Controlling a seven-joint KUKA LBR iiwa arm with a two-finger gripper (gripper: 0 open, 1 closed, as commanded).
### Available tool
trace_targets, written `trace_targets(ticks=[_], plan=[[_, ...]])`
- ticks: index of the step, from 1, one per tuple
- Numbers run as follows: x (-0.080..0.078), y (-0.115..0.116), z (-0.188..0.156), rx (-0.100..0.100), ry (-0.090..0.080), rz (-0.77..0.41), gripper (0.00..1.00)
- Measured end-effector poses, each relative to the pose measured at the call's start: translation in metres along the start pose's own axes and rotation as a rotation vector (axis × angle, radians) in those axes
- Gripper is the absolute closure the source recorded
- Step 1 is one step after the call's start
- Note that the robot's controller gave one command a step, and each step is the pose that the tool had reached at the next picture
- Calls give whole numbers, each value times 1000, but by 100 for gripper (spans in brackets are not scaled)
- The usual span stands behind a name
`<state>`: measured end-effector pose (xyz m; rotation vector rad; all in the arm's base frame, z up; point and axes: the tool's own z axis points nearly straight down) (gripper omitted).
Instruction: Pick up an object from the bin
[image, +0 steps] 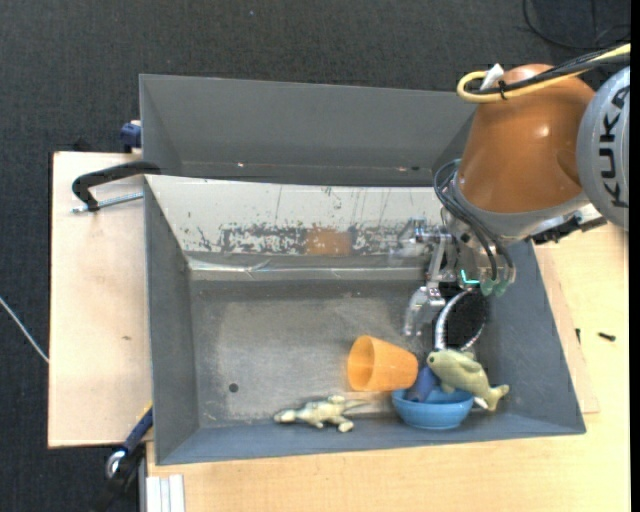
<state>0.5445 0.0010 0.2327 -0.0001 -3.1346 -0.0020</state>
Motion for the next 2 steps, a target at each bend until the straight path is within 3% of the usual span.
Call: trace_targets(ticks=[1, 2], plan=[[43, 0, 105, 1, -6, -335, 0], [39, 16, 156, 6, -25, -589, 0]])
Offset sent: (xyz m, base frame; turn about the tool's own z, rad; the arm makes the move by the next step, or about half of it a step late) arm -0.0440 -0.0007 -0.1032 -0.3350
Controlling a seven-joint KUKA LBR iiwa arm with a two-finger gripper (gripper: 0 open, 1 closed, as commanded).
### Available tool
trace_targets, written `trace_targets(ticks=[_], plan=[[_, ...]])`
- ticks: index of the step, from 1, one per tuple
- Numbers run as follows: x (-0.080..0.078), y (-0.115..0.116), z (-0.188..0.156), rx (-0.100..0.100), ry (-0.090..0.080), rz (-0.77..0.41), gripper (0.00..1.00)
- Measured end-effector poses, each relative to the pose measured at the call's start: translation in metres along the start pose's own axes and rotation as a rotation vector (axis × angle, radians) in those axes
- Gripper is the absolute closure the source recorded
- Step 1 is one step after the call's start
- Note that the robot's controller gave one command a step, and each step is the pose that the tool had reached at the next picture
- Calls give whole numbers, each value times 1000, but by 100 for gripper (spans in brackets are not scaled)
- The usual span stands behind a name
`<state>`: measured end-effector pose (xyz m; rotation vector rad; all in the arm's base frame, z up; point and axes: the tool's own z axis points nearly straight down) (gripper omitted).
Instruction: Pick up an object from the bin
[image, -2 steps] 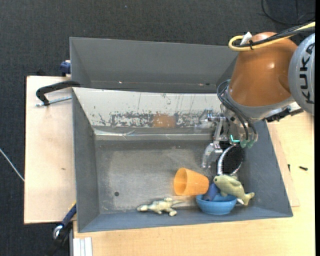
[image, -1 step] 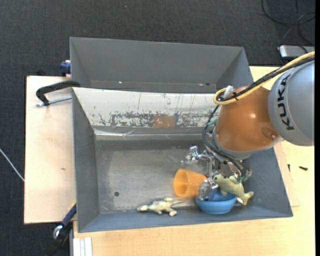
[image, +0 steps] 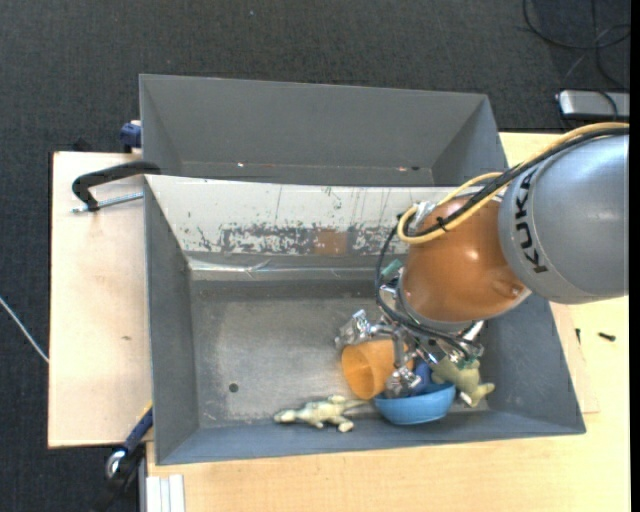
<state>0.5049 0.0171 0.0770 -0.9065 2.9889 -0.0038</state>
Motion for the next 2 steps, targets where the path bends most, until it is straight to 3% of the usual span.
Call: trace_targets(ticks=[1, 2], plan=[[1, 0, 0, 0, 1, 1, 100], [0, -26, -166, 0, 4, -193, 100]])
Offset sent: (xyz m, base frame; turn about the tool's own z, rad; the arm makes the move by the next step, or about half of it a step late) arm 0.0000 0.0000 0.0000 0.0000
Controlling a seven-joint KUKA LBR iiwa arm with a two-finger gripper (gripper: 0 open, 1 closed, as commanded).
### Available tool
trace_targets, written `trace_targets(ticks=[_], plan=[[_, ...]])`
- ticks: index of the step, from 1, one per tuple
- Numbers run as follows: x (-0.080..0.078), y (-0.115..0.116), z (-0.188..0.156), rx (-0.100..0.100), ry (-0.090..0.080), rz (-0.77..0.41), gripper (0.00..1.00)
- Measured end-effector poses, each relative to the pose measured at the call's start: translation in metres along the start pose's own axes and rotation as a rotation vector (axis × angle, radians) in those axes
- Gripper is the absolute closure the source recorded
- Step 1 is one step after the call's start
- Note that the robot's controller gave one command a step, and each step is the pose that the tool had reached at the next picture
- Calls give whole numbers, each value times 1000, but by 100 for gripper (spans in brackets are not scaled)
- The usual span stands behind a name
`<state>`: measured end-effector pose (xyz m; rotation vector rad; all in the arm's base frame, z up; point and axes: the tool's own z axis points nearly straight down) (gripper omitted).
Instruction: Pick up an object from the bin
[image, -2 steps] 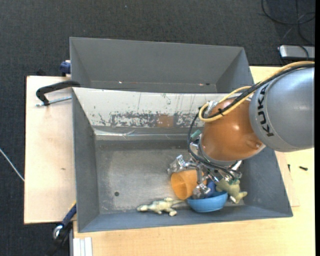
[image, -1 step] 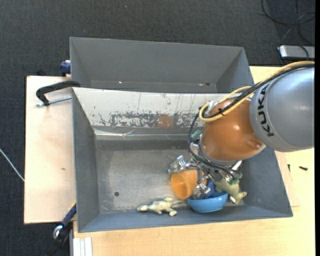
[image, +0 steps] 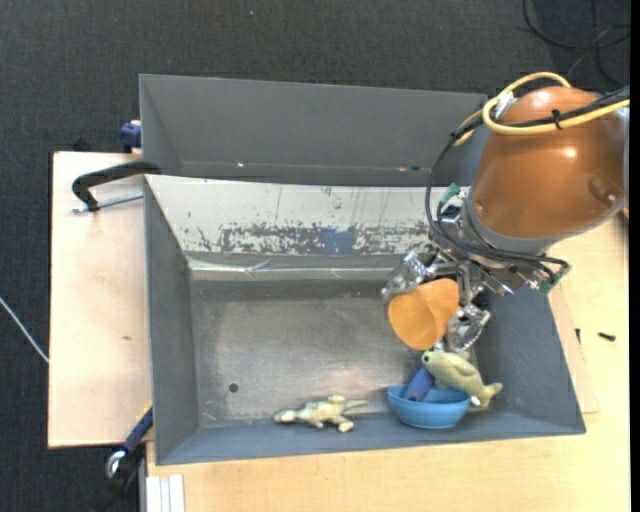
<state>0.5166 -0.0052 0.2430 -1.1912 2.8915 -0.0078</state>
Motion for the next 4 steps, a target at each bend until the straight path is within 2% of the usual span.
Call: trace_targets(ticks=[1, 2, 3, 4], plan=[[1, 2, 4, -7, 6, 0, 0], [13, -26, 151, -10, 11, 228, 0], [-2, 13, 160, 29, -24, 80, 0], [-3, 14, 159, 25, -27, 84, 100]])
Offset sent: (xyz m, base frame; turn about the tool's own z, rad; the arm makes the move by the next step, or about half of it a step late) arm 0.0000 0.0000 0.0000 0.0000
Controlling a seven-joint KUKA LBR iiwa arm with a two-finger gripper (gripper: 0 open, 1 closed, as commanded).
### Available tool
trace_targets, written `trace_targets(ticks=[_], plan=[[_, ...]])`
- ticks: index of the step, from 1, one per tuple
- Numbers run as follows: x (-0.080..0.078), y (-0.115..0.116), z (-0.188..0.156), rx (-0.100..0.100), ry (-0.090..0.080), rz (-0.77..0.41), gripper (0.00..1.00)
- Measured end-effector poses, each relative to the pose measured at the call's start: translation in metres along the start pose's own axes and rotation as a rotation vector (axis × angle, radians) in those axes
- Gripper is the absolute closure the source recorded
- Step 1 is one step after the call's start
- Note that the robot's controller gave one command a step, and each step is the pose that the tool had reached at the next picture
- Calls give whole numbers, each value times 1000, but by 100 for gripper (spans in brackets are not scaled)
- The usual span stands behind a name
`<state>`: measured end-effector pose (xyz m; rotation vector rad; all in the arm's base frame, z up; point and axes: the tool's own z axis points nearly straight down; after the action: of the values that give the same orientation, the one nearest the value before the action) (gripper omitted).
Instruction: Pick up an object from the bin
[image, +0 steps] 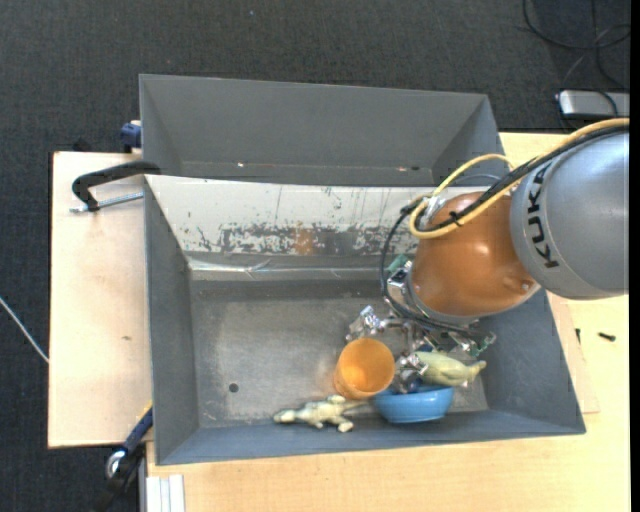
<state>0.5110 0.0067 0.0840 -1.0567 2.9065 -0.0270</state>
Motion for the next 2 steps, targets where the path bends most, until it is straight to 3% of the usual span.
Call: trace_targets(ticks=[1, 2], plan=[[-4, -22, -128, -27, 25, -200, 100], [36, -28, -178, -33, 28, -359, 100]])
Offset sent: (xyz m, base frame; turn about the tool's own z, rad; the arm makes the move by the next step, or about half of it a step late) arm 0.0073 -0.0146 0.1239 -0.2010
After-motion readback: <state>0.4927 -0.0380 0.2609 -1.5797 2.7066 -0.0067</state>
